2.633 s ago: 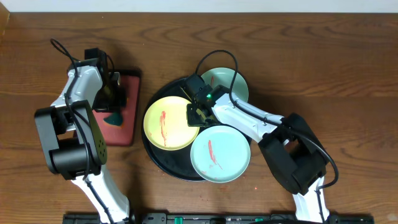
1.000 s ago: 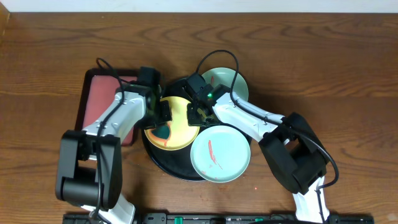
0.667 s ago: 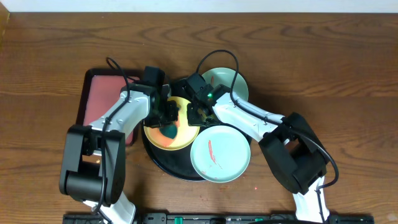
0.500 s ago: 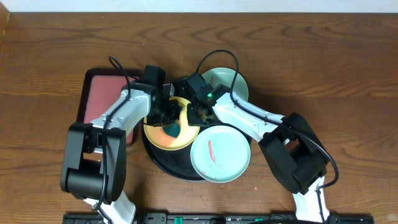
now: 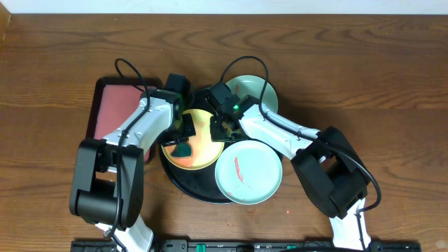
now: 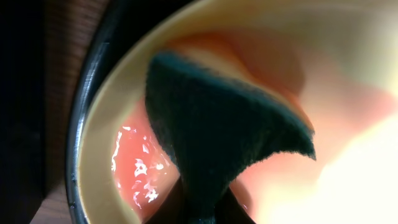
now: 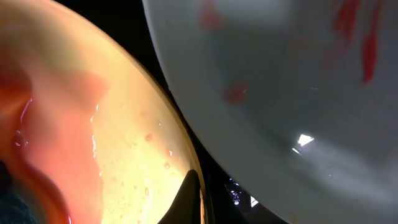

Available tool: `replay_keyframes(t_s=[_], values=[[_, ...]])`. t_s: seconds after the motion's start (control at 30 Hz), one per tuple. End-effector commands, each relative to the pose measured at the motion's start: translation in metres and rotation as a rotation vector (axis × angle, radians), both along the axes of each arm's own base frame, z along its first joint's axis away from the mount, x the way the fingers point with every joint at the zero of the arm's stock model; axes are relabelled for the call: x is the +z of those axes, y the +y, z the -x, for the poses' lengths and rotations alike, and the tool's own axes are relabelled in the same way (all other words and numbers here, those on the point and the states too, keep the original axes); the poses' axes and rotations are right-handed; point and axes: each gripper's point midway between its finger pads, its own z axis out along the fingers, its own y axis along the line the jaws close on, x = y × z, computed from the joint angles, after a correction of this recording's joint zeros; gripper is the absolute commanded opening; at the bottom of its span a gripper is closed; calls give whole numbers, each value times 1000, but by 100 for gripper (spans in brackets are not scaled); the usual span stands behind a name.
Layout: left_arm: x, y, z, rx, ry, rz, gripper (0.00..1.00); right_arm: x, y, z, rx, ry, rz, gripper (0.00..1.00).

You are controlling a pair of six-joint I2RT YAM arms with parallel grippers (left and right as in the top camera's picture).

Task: Clean dirty plates on tray and stack at the side
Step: 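Scrub the yellow plate with the sponge while right gripper holds rim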

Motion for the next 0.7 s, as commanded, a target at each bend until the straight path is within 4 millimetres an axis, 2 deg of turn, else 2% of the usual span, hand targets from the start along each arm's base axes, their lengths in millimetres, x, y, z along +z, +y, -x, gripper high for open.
replay_keyframes(t_s=[0.0,0.07,0.17,0.37,0.5,0.67], values=[[-13,-29,31,-143,129,174,7,-14,-3,0,8,8,34,1],[-8,-50,34,-180,137,291,7,-14,-3,0,8,7,34,1],[-1,-68,34,-184,132,398,7,-14,-3,0,8,7,33,1],[0,-77,12,-197,39,435,8,-14,-3,0,8,7,33,1],[-8,-58,-12,-207,-59,296,7,-14,-4,-1,6,7,33,1],[-15,-10,-36,-180,-152,-6,8,-14,-4,-1,6,6,33,1]])
